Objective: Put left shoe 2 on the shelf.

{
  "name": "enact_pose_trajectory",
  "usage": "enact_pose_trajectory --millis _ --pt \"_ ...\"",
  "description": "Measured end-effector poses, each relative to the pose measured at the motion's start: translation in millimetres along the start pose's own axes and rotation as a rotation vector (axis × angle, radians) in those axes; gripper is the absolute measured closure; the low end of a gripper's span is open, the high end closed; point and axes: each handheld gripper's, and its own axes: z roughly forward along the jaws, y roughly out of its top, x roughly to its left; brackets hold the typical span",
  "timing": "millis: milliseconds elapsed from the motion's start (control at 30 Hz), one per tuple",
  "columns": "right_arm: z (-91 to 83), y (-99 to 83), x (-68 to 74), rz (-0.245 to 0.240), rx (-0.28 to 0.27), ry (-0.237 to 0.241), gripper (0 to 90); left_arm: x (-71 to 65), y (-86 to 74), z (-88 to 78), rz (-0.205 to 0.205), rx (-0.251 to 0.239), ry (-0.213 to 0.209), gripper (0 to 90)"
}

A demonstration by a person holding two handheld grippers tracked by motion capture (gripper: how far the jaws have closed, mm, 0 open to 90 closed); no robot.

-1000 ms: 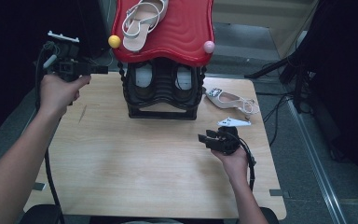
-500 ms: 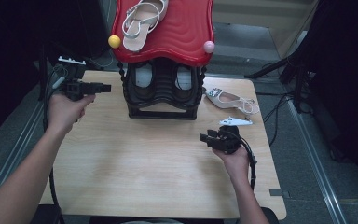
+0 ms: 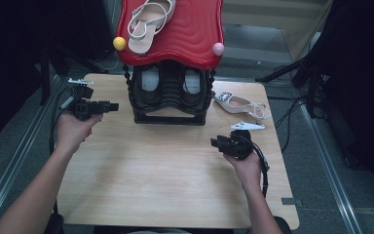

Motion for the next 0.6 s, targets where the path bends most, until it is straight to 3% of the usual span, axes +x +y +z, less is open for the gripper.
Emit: enact_pose_trajectory --millis 100,300,433,600 --pt "1.1 0.5 -1.2 0.006 0.012 0.0 70.5 -1.6 -7.1 2.5 0.012 0.004 0.005 52.7" --pt "1.0 2.0 -4.3 0.002 0.022 -0.018 79.2 0.5 -25.2 9.9 -0.007 0.018 -0.024 52.1" --pt "1.1 2.7 -8.6 0.012 0.022 -0.018 87.4 1.0 -34.4 13.8 0.0 0.022 -0.008 52.0" --pt "1.0 5.6 -11.2 0.007 0.025 -0.036 90.0 1.4 -41.8 13.8 0.004 0.031 -0.008 51.8"
